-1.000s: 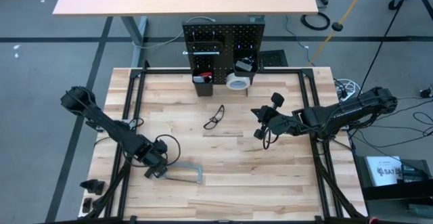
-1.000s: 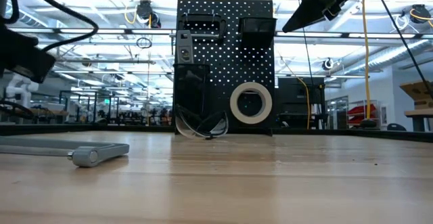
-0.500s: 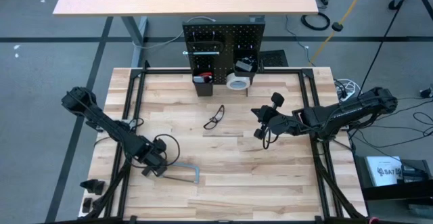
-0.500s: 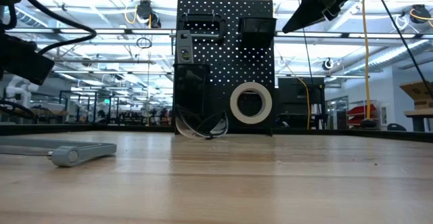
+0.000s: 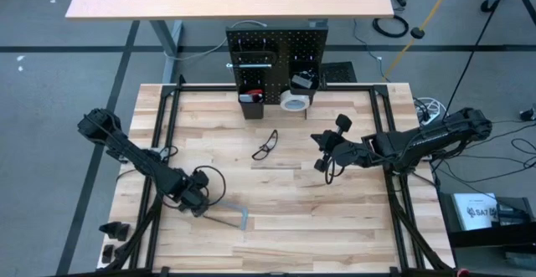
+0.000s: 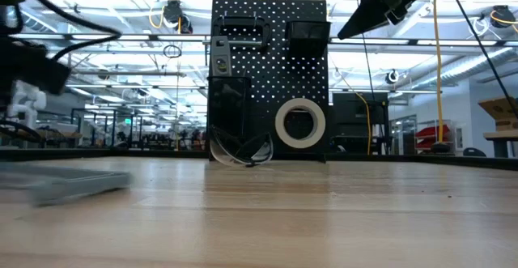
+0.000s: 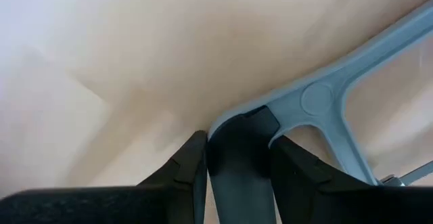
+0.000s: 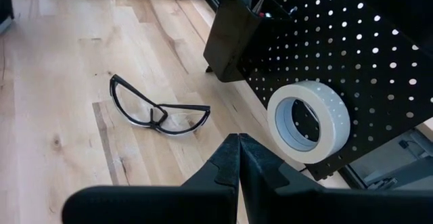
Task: Hang tools onto peg board
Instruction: Hang the gray hacksaw on the black peg board
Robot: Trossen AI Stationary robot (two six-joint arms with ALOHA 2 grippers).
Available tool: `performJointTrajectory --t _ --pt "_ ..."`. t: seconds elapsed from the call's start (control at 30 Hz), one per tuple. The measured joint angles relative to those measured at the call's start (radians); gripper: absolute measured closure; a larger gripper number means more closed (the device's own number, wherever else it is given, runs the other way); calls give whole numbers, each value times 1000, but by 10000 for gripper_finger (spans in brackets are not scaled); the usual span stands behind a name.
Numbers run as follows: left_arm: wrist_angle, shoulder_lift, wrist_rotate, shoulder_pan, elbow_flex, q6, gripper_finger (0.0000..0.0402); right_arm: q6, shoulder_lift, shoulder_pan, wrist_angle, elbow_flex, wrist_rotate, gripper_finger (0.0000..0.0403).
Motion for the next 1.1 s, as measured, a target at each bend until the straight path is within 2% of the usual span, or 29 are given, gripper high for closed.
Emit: performJointTrajectory --t 0.4,0.57,0.67,0.83,0.93,1.1 --pt "-219 -7 -121 11 154 4 283 4 0 0 2 0 0 403" --pt "-329 -21 -244 35 271 6 283 4 0 0 3 0 -1 403" --pt "-432 -28 -354 54 357 12 283 4 0 0 3 0 -1 403" --pt "-565 -39 -605 87 506 35 283 4 0 0 3 0 -1 403" --pt "-612 -39 -759 117 578 71 283 4 0 0 3 0 -1 403" --pt "-625 -40 -922 198 654 202 283 4 0 0 3 0 -1 403"
